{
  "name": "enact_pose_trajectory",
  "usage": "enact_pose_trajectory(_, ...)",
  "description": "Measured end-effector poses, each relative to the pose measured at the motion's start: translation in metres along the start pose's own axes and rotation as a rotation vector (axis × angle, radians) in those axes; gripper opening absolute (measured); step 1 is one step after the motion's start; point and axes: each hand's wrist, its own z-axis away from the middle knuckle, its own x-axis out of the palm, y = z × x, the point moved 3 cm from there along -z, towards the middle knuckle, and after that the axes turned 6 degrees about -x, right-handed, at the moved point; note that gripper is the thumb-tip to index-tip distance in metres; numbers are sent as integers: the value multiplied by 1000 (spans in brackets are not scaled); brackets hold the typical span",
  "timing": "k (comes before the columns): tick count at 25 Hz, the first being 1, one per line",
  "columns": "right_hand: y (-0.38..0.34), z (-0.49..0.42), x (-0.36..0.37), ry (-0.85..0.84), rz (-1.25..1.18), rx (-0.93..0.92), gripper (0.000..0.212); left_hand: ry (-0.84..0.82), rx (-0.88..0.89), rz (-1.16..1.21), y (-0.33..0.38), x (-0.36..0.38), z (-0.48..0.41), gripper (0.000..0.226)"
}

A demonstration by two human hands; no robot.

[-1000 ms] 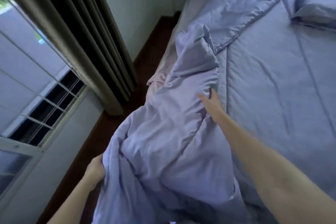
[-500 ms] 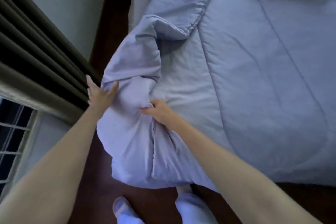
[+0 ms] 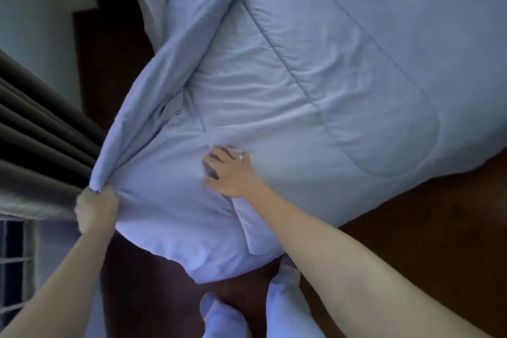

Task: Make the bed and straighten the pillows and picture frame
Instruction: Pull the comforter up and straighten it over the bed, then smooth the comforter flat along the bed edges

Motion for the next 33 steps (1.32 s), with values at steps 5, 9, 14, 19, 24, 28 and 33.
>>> enact_pose_trajectory(5,42,38,35,74,27,402,63,-213,188,-302,-6,39,27,68)
enact_pose_trajectory(9,53,47,38,44,-104,316,56,-756,600,-649,14,78,93,57)
enact_pose_trajectory(14,34,35,-21,362,-688,273,42,-682,675,-456,69,47,127,59)
enact_pose_trajectory(19,-18,15,-148,686,-1443,64,30,-524,758,83,200,-46,115,27)
enact_pose_trajectory(24,-71,-28,-233,823,-1690,-226,25,-620,756,549,284,-110,102,23)
enact_pose_trajectory(28,-108,-67,-274,1012,-1686,-297,23,-739,821,580,321,-149,58,22)
enact_pose_trajectory(33,-146,-96,-293,1186,-1686,-290,25,-841,887,540,361,-195,0,22)
